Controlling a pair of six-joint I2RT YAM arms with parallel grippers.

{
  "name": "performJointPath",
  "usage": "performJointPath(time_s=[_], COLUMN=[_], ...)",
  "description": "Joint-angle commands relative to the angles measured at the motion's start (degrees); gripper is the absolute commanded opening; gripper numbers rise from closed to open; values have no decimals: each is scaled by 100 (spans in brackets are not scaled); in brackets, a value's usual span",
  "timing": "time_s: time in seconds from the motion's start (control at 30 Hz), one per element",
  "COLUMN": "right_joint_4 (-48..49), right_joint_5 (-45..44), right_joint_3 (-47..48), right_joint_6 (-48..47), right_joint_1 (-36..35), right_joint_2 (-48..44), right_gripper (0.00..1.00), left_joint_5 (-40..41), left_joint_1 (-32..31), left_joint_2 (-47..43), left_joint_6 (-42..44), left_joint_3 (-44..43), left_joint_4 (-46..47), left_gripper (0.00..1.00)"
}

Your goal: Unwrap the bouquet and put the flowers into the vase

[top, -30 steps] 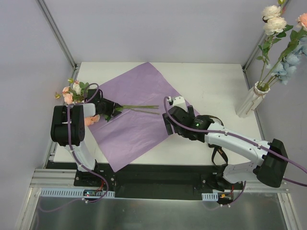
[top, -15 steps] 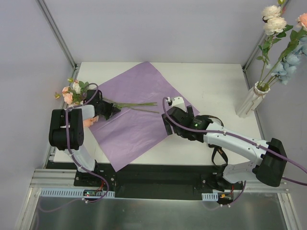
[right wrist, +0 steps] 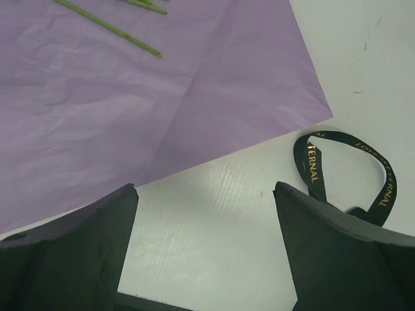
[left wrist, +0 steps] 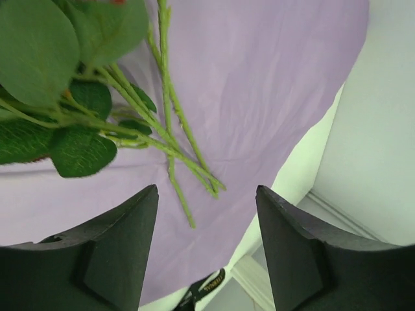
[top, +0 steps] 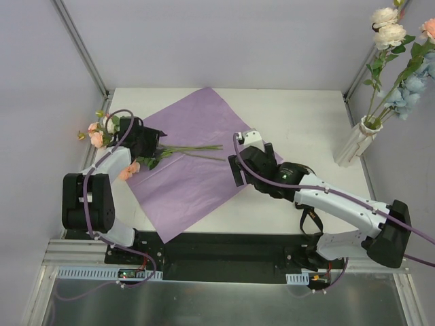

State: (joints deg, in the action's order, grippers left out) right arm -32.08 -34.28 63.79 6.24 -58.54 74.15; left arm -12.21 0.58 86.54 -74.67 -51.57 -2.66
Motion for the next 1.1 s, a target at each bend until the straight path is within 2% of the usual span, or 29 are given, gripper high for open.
performJointPath(time_s=[0.0,0.2,0.37,0.57,0.7,0.97,1.07], right_joint_4=[333,483,536,395,316,254,228], right_joint_5=[-166,35,334,458,387,405,440], right_joint_3=[-173,-709,-1052,-1325,-1501,-1562,-1571], right_joint_6=[-325,-308,-167,-70,-97,-105,-149], right_joint_1=[-26,-26,-17,-26,-25,-8,-17], right_joint_2=[-550,-1244,-1860,-2378,-2668,-2897,-2932], right_gripper=[89,89,89,89,89,89,89], left_joint_5=[526,974,1756,1941,2038,2257,2319], left_joint_1=[-356,-717,-849,-893,-937,-1139,-1156], left_joint_2=[327,706,679,969,1101,1260,1339], left_joint_6=[-1152,-2085,-2376,-2683,-2825,-3096,-3114], left_joint_3=[-248,-204,-265,-467,-582,-749,-758], left_joint_4=[-463,-517,-561,-753,-798,-1088,-1132], left_gripper=[59,62,56,50,42,39,31])
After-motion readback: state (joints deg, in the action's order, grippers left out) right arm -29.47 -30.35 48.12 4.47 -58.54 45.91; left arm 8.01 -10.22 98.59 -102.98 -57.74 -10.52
